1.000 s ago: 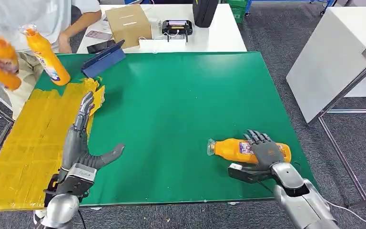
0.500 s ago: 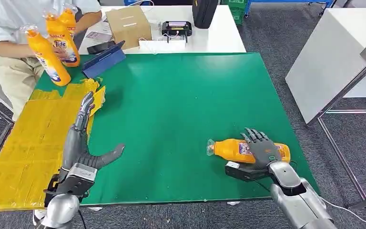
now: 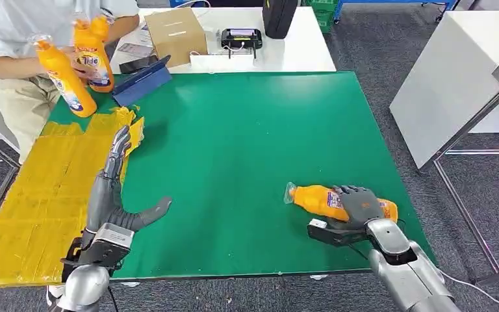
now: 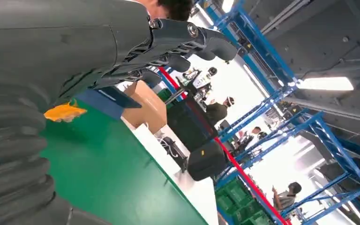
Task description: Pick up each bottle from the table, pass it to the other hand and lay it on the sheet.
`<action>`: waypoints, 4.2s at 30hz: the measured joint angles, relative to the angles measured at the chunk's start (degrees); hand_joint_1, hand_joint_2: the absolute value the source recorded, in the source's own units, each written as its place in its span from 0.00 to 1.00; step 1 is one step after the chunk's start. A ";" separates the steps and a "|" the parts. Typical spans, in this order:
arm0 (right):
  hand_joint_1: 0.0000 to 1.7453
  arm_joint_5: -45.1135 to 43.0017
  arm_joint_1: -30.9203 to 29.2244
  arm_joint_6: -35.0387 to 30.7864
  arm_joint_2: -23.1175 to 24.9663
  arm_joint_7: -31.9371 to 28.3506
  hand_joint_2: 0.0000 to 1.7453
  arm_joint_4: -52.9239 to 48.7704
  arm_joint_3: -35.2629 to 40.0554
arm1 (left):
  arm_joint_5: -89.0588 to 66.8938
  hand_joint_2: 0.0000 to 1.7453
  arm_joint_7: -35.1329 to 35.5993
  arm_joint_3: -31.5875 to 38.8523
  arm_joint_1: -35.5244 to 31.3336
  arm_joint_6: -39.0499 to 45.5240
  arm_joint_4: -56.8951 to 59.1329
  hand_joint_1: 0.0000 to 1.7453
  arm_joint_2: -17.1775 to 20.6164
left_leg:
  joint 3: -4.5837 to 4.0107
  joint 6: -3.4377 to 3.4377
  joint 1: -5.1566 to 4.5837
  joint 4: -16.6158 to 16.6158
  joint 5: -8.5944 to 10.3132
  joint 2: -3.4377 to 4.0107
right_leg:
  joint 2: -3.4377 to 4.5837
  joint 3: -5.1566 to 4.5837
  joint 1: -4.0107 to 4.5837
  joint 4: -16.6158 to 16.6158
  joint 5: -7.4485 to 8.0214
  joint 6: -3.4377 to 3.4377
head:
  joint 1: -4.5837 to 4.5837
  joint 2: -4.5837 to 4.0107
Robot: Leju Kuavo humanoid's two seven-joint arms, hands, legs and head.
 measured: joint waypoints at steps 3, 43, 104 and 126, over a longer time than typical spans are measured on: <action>1.00 -0.33 -0.03 -0.04 0.15 0.00 1.00 0.09 -0.07 | 0.00 1.00 0.00 -0.22 0.01 0.00 0.00 0.00 0.00 | -0.01 0.00 0.00 0.00 -0.01 0.00 | 0.00 -0.01 0.00 0.00 -0.02 0.01 | 0.00 0.00; 1.00 -37.93 10.09 -18.22 18.47 -20.17 1.00 -31.01 -9.49 | 8.34 1.00 0.94 -6.51 -0.28 -12.96 2.18 0.00 -0.07 | -0.45 -0.06 0.02 -0.01 -0.03 0.01 | 0.02 -0.44 0.05 0.05 -0.09 -0.05 | 0.00 0.00; 1.00 -33.03 4.26 -26.42 27.15 -22.93 1.00 -12.22 19.17 | 19.21 1.00 0.06 -12.61 -7.12 -13.03 10.38 1.00 -1.49 | -0.54 -0.08 0.04 -0.02 -0.02 0.00 | 0.01 -0.51 0.07 0.06 -0.10 -0.07 | 0.02 0.00; 0.00 -34.23 3.94 -27.37 27.23 -23.06 1.00 -11.74 20.06 | 21.20 1.00 -0.85 -11.93 -6.61 -12.13 10.36 1.00 -1.84 | -0.54 -0.09 0.04 -0.02 -0.01 0.00 | 0.01 -0.53 0.07 0.06 -0.10 -0.07 | 0.02 0.00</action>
